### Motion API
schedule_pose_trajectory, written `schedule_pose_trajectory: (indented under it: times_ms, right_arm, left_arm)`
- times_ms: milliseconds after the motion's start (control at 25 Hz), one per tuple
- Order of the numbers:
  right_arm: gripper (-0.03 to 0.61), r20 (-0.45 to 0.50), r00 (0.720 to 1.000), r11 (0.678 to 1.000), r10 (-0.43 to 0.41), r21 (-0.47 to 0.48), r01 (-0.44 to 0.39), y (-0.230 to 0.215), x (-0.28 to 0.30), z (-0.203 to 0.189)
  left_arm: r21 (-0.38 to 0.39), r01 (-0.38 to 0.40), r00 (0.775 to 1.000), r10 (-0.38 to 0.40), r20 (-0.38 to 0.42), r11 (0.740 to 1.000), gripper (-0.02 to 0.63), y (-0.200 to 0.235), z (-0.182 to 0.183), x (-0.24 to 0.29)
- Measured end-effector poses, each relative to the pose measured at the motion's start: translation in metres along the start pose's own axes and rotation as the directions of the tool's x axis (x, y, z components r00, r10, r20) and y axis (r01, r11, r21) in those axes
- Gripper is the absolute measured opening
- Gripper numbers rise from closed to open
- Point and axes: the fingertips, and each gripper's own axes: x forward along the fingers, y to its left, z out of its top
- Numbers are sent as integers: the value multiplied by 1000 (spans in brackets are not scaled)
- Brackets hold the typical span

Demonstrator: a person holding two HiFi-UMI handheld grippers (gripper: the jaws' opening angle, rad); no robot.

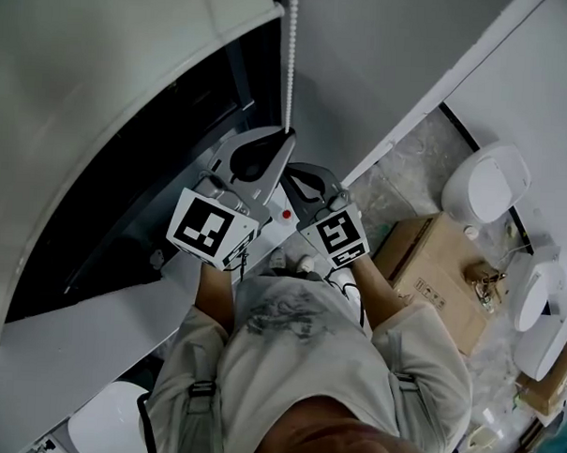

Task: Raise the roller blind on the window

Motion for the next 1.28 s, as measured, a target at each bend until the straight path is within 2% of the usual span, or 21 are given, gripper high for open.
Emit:
schedule_pose_trajectory:
  times_ms: [1280]
  right_arm:
    - [9,-167,985,997,37,67,-26,13,8,-94]
  left_arm:
    - [-154,-6,990,-16,-138,988,9,-12,-96,-4]
